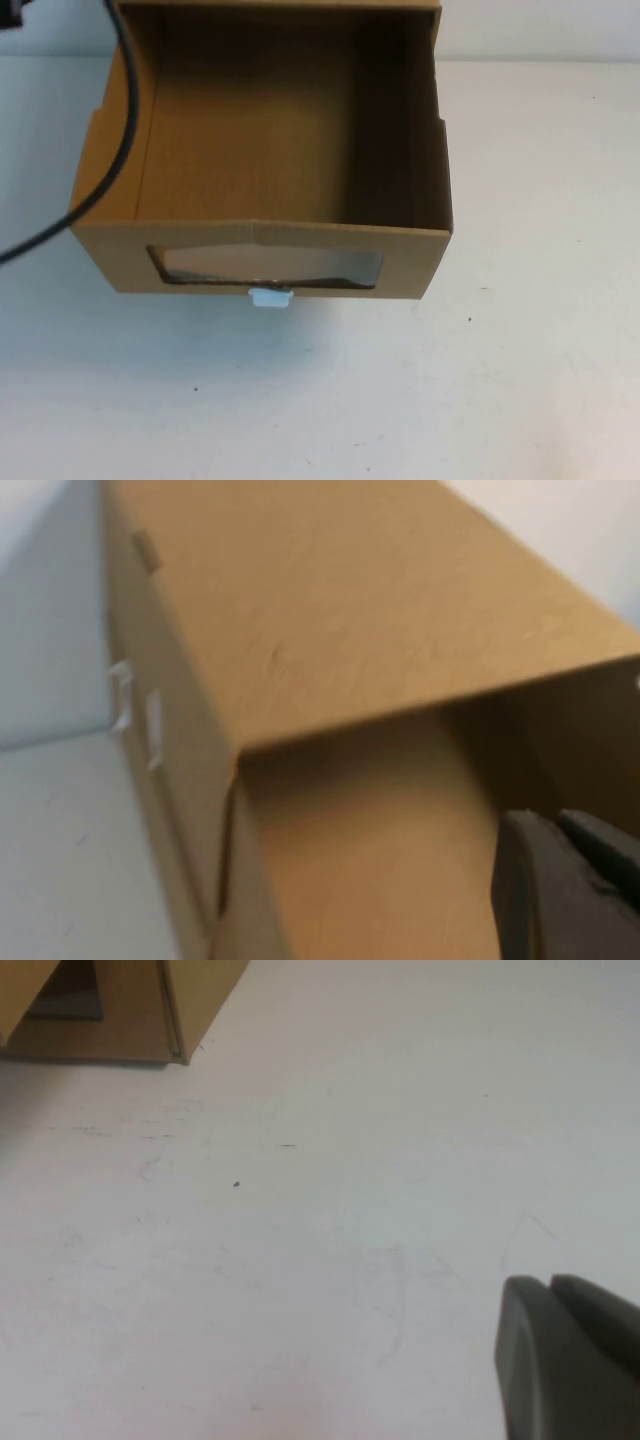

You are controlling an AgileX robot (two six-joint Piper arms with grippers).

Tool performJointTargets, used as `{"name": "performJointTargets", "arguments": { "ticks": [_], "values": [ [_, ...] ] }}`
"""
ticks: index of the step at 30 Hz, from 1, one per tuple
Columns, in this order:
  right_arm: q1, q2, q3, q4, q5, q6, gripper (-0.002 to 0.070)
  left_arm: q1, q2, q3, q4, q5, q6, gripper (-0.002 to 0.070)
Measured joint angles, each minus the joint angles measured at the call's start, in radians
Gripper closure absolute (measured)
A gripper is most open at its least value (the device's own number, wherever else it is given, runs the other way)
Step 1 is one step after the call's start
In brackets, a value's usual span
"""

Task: Close the shoe box
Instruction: Press the shoe box with left arm

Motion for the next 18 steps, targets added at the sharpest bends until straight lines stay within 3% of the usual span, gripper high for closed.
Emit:
{"name": "performJointTargets", "arguments": {
  "ticks": [5, 18],
  "values": [
    [0.000, 0.000, 0.000, 0.000, 0.000, 0.000, 0.0689, 0.000, 0.270, -0.297, -0.087, 0.124, 0.101, 0.0678],
    [0.000, -0.001, 0.000, 0.000, 0.000, 0.000, 0.0689, -0.007, 0.750, -0.785, -0.166, 0.335, 0.098, 0.0678]
  ]
}}
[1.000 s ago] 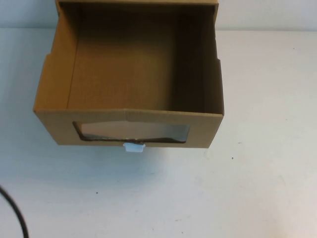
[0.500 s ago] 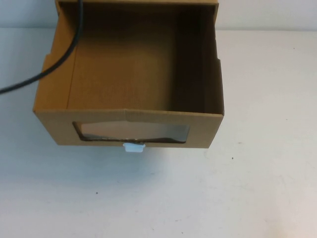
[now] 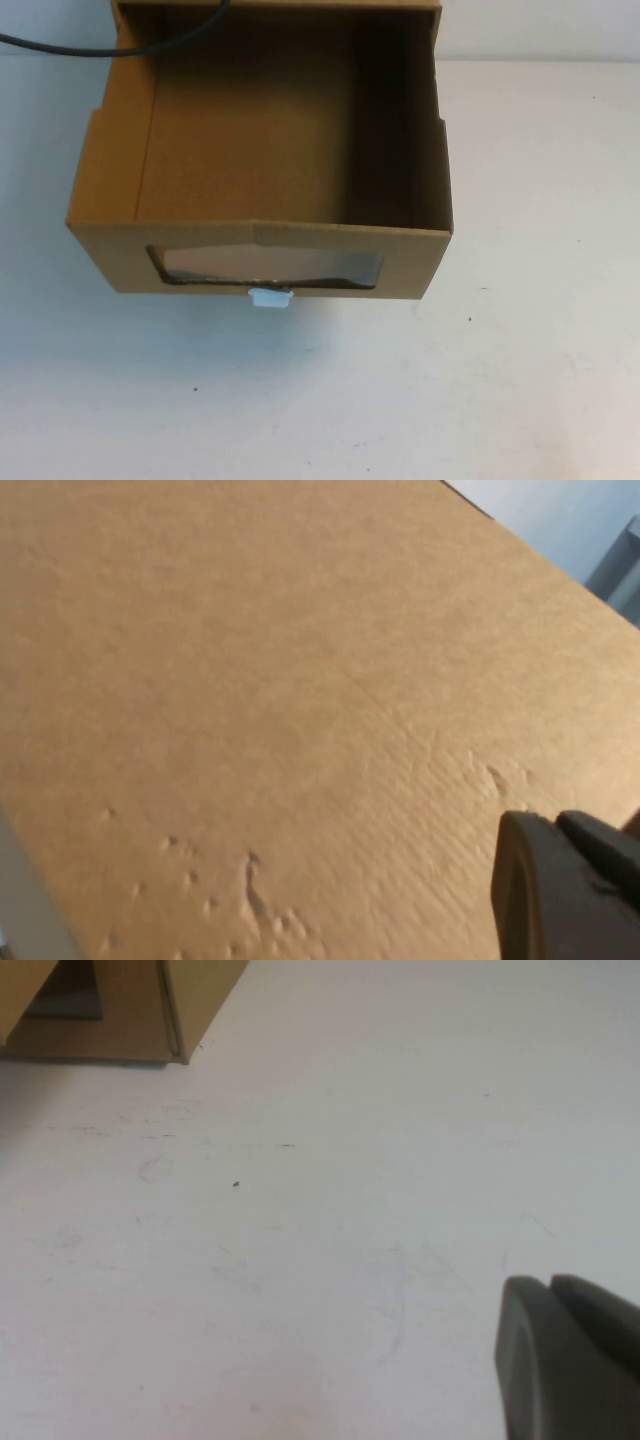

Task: Close the shoe box
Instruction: Press the shoe box with left arm, then close the shoe box with your right arm

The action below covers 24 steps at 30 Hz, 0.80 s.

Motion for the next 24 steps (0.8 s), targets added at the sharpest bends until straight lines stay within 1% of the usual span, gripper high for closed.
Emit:
{"name": "performJointTargets", "arguments": {
  "ticks": [4, 8, 17, 22, 24],
  "values": [
    [0.000, 0.000, 0.000, 0.000, 0.000, 0.000, 0.0689, -0.018, 0.063, -0.069, 0.000, 0.008, -0.004, 0.0678],
    [0.000, 0.000, 0.000, 0.022, -0.020, 0.000, 0.0689, -0.032, 0.102, -0.088, -0.001, 0.024, -0.004, 0.0678],
    [0.000, 0.000, 0.000, 0.396, -0.212, 0.008, 0.0689, -0.033, 0.137, -0.093, 0.022, 0.030, -0.008, 0.0678],
    [0.000, 0.000, 0.000, 0.539, -0.298, 0.017, 0.0689, -0.033, 0.137, -0.094, 0.030, 0.030, -0.008, 0.0678],
    [0.000, 0.000, 0.000, 0.593, -0.288, 0.017, 0.0689, -0.033, 0.137, -0.094, 0.030, 0.030, -0.008, 0.0678]
  ]
}}
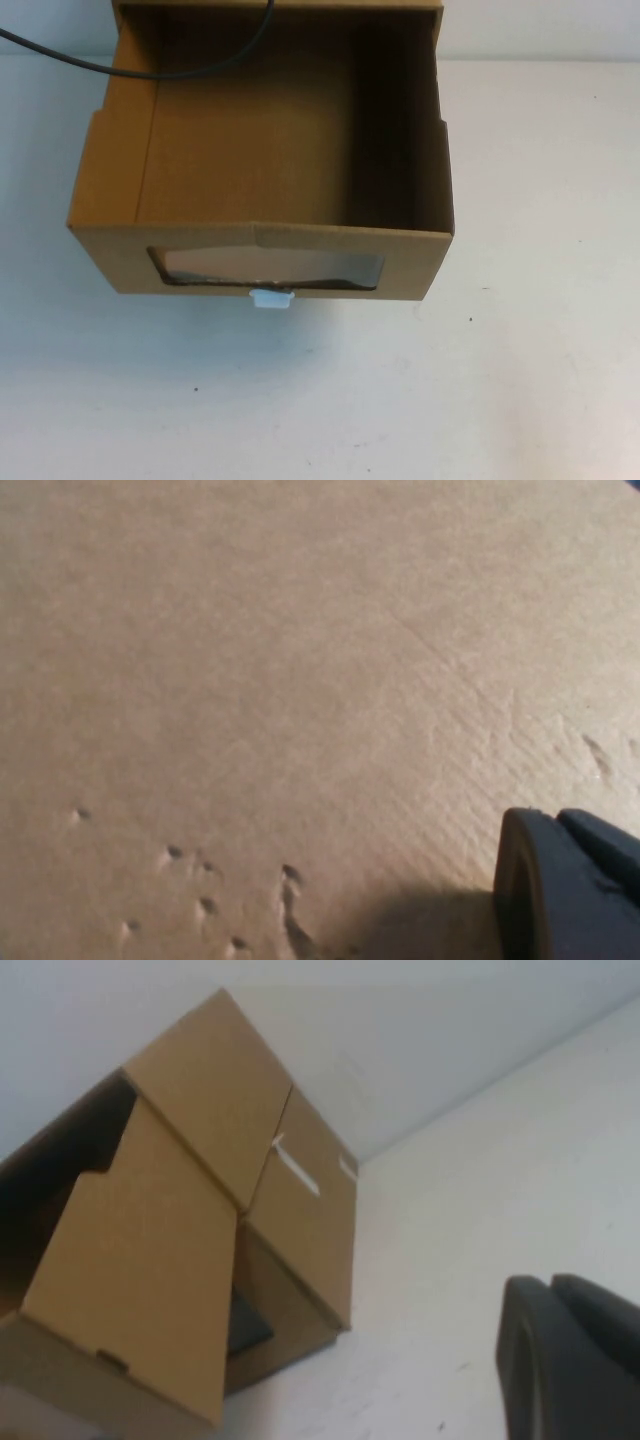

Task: Close the shoe box
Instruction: Close the shoe box with your right arm

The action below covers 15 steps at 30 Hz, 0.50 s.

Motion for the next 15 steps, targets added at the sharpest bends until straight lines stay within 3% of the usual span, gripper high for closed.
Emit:
{"name": "performJointTargets", "arguments": {
  "ticks": [5, 15],
  "values": [
    [0.000, 0.065, -0.136, 0.013, 0.212, -0.018, 0.0689, 0.000, 0.000, 0.000, 0.002, 0.000, -0.002, 0.0678],
    [0.000, 0.620, -0.616, -0.159, 0.784, -0.145, 0.0688, 0.000, 0.000, 0.000, 0.007, -0.002, -0.017, 0.0678]
  ]
}}
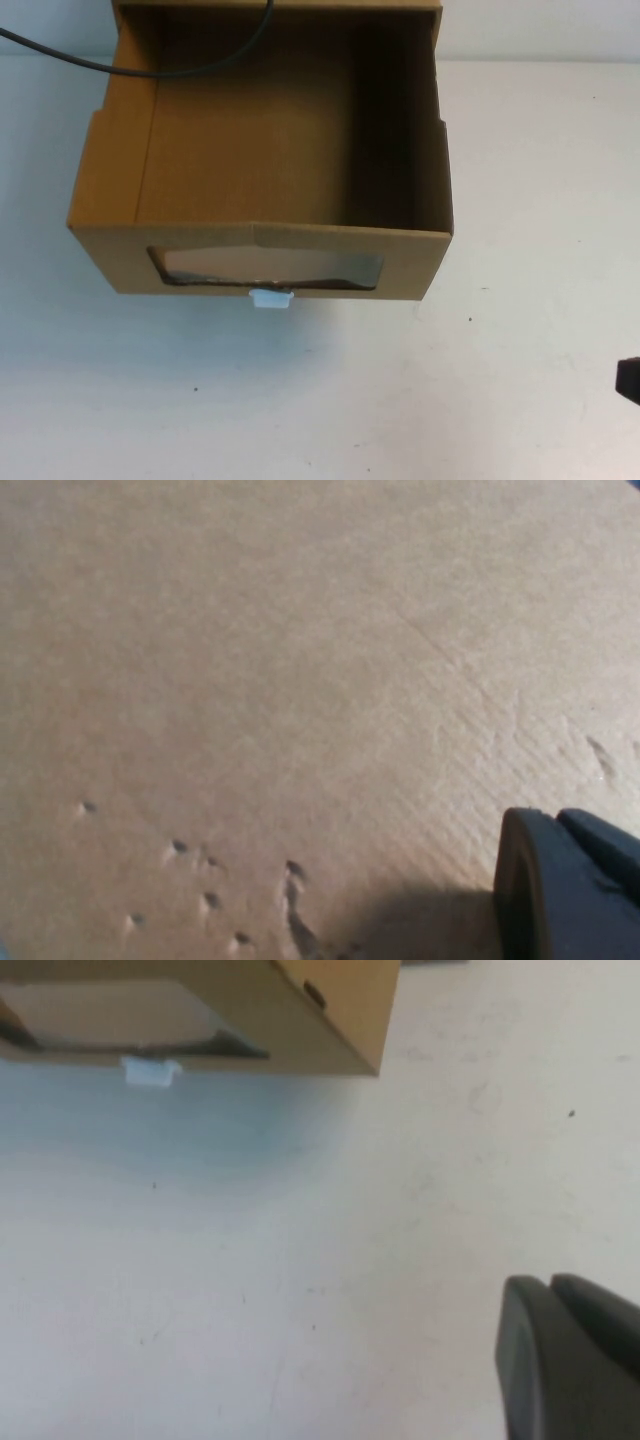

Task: Close the shoe box
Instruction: Close the shoe box with your right arm

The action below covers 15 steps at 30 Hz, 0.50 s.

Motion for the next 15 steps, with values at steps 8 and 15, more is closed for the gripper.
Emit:
{"name": "performJointTargets", "arguments": {
  "ticks": [8, 15],
  "values": [
    [0.156, 0.319, -0.204, -0.007, 0.040, -0.073, 0.0687, 0.000, 0.000, 0.000, 0.002, -0.002, 0.000, 0.0678],
    [0.502, 0.558, -0.435, -0.157, -0.078, 0.032, 0.0687, 0.000, 0.000, 0.000, 0.002, -0.002, -0.004, 0.0678]
  ]
}}
